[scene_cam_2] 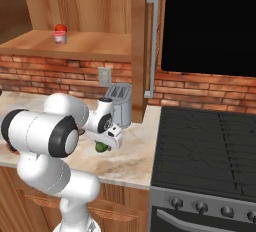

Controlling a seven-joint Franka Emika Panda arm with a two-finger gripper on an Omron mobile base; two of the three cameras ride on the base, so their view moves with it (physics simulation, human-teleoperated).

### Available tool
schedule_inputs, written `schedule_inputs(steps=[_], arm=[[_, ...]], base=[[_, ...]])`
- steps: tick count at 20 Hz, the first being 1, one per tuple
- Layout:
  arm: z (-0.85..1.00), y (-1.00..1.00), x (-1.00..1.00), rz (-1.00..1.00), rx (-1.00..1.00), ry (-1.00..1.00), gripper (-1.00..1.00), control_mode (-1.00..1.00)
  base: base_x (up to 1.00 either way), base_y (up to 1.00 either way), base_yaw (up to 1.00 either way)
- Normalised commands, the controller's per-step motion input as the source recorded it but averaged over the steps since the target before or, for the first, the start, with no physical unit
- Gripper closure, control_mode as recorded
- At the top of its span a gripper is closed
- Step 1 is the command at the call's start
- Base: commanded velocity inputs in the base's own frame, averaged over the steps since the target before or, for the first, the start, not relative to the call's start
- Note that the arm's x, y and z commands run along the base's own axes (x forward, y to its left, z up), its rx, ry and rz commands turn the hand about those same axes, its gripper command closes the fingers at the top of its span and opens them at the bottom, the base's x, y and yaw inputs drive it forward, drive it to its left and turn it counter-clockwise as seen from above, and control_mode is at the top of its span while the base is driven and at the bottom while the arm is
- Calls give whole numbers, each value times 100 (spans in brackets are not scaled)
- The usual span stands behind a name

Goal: Pick the avocado and bread from the counter and place them on the plate. Then pick the jam from the cabinet and place it next to the plate. Lastly close the cabinet door.

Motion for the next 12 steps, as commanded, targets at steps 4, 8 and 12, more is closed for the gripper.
schedule_inputs(steps=[4,8,12], arm=[[1,0,-16,-9,2,0,100,-100],[45,7,-30,-4,1,-2,100,-100],[65,35,-41,0,0,0,100,-100]], base=[[0,0,0],[0,0,0],[0,0,0]])
